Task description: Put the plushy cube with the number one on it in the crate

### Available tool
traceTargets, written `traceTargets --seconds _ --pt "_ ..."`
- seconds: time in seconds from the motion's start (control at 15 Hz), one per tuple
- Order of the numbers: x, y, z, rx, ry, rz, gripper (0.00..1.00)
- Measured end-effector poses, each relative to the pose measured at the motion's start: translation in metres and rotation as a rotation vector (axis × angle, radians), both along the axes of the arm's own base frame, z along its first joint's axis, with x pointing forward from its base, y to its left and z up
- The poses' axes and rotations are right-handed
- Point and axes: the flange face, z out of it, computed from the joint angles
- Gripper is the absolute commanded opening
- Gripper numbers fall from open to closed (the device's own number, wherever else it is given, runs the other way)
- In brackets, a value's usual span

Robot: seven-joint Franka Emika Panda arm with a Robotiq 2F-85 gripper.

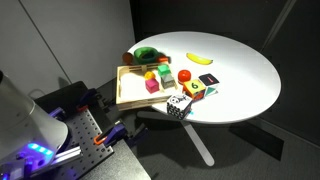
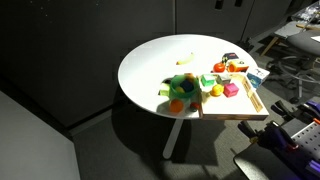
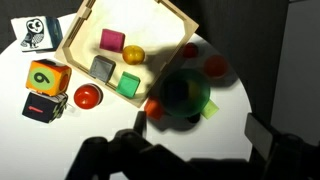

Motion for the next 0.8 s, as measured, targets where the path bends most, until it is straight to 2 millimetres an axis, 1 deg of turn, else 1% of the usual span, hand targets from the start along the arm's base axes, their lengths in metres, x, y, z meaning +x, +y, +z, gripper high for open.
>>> traceTargets --seconds 0.27,0.8 --pt "0.022 -0.020 -0.015 -0.022 -0.009 -0.030 1.00" --pt "0.061 -0.064 -0.059 -0.071 0.026 -0.089 1.00"
